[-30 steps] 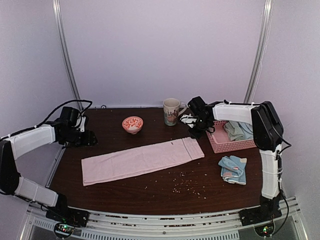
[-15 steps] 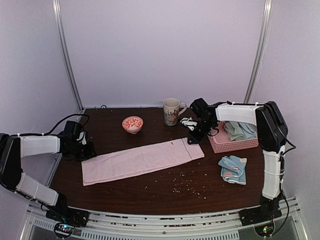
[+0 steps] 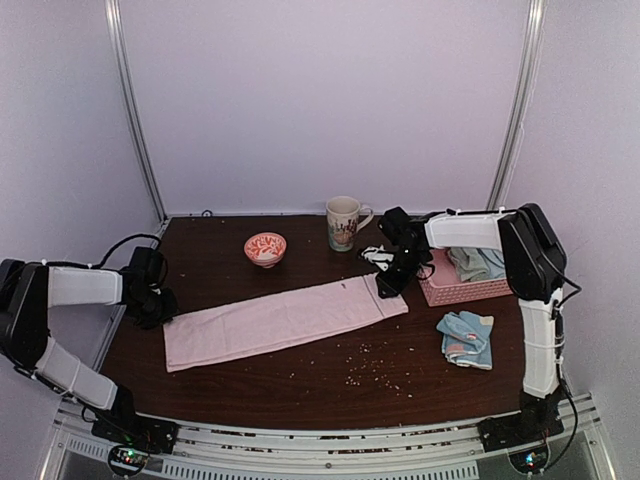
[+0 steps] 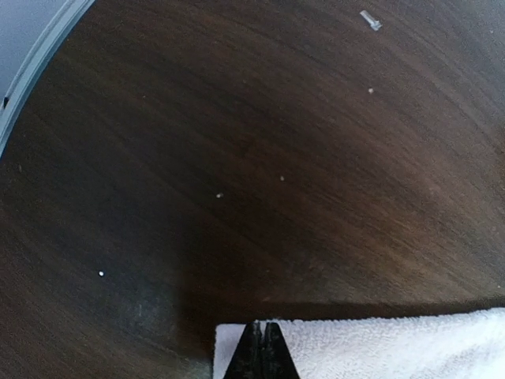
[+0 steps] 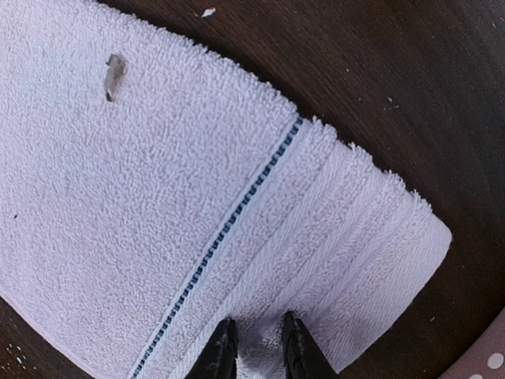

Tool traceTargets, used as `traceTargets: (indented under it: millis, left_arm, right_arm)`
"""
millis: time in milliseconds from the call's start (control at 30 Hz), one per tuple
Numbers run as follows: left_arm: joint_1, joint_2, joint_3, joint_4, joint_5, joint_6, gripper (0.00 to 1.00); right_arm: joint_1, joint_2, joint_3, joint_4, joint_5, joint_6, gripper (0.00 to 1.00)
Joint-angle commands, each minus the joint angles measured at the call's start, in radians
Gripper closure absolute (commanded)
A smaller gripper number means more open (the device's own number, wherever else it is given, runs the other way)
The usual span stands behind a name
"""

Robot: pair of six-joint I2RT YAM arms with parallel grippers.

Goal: Roll the towels
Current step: Move the towel to the center of the board, then pick up the towel from the center of the board.

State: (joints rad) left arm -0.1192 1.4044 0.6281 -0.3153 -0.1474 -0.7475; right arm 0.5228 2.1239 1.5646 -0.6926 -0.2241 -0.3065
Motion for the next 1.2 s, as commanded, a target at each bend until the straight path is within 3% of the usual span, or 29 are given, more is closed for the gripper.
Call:
traceTargets:
  millis: [0,267,600,767,1167]
  left_arm:
    - [0.008,0.025,-0.004,0.002,-0.095,-0.027,1.00]
    - [0.017,-0.021,0.007,-0.010,-0.151,-0.030,1.00]
    - [0.017,-0.160,0.008,0.106,0.089,0.172,1.00]
    - [0.018,-0.195,-0.019,0.133,0.143,0.191,1.00]
    - [0.017,-0.202,-0.030,0.123,0.203,0.196,1.00]
  right_arm:
    - [-0.006,0.060,0.042,-0.009,0.049,0.011,0.79]
    - [-0.020,0.118,0.144,-0.040,0.057,0.013,0.78]
    - [-0.040,0.020,0.163,-0.070,-0.011,0.093,0.74]
    - [-0.043,0.040,0.193,-0.076,0.038,0.122,0.69]
    - [-0.053,0.081,0.219,-0.074,0.142,0.169,0.71]
